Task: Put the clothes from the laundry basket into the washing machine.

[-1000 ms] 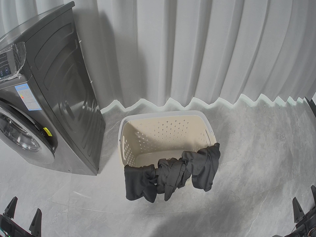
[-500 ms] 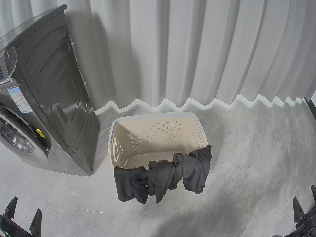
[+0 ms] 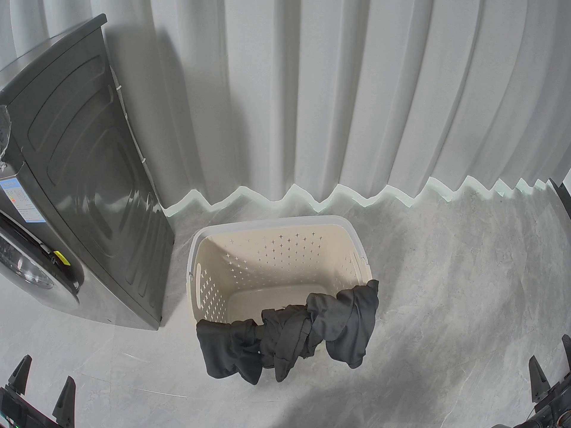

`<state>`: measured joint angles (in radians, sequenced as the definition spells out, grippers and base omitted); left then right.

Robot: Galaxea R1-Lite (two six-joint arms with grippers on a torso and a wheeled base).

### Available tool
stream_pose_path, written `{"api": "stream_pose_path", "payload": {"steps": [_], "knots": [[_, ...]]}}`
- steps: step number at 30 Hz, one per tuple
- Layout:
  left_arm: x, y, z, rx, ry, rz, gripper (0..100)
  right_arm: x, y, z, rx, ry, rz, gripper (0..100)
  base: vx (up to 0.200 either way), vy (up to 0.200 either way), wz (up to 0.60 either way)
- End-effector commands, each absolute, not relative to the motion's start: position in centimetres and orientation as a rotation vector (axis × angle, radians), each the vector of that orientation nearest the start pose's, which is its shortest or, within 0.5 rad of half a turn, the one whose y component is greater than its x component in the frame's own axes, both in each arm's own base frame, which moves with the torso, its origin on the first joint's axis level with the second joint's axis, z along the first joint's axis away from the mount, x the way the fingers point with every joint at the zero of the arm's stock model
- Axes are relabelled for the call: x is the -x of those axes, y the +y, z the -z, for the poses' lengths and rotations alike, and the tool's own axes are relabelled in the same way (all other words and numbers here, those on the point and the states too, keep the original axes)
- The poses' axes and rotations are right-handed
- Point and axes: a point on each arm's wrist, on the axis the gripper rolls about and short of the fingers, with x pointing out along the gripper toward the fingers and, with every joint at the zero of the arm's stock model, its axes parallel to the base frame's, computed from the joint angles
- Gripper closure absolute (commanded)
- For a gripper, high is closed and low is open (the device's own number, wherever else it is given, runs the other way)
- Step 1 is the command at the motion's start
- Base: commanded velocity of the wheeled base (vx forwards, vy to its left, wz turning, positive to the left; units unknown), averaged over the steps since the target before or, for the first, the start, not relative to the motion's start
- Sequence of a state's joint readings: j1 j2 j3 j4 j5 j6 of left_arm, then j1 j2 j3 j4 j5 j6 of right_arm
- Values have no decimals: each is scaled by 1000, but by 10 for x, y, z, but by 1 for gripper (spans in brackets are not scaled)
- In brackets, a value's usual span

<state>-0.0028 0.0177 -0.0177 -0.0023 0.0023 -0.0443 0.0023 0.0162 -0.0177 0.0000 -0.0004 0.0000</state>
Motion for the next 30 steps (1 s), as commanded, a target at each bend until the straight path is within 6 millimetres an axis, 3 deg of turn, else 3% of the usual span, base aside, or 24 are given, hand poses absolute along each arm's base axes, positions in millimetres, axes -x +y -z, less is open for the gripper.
{"api": "stream_pose_path", "payload": {"steps": [1,30], "knots": [[23,0,-76,44,-3,0,0,23,0,-75,0,0,-3,0,200,0,0],[23,0,-76,44,-3,0,0,23,0,-75,0,0,-3,0,0,21,0]]}}
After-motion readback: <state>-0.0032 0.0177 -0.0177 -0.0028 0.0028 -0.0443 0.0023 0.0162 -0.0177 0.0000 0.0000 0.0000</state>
